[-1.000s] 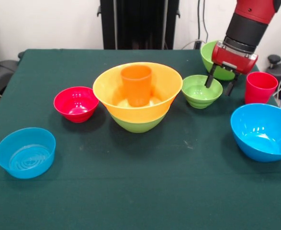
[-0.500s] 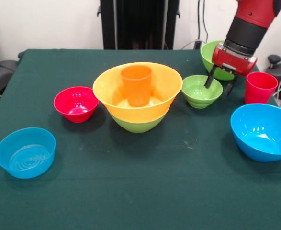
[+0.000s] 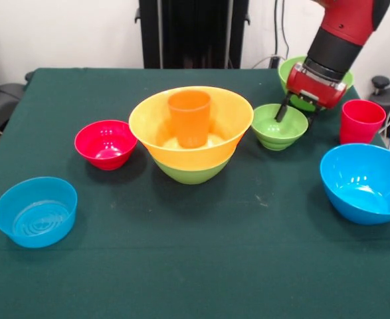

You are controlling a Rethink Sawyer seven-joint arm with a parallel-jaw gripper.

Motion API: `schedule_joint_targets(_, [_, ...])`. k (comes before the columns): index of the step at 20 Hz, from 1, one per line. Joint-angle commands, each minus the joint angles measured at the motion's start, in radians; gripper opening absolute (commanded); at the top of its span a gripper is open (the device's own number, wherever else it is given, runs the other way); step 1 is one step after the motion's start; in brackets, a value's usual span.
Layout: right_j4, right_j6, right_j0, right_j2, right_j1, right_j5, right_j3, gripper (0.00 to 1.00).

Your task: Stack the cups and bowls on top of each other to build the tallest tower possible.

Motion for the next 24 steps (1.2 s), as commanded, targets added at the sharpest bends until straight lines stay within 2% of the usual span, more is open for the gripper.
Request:
schedule_joint_targets(1, [0.053,0.168,0.017,0.035,0.051,0.100,-0.082,1.00])
schedule_joint_targets(4, [0.058,0.164,0.026,0.019,0.060,0.093,-0.090,1.00])
schedule_joint_targets(5, [0.058,0.160,0.028,0.014,0.062,0.083,-0.091,0.00])
schedule_joint_targets(8, [0.051,0.155,0.020,0.028,0.051,0.030,-0.080,0.00])
schedule_joint_targets(12, [0.062,0.162,0.013,0.039,0.022,0.087,-0.075,0.00])
schedule_joint_targets(17, [0.040,0.130,-0.020,0.060,-0.047,0.126,-0.063,0.00])
schedule_joint_targets(21, [0.028,0.113,-0.029,0.053,-0.127,0.227,-0.057,0.00])
schedule_joint_targets(24, [0.019,0.110,-0.027,0.039,-0.201,0.363,-0.060,0.00])
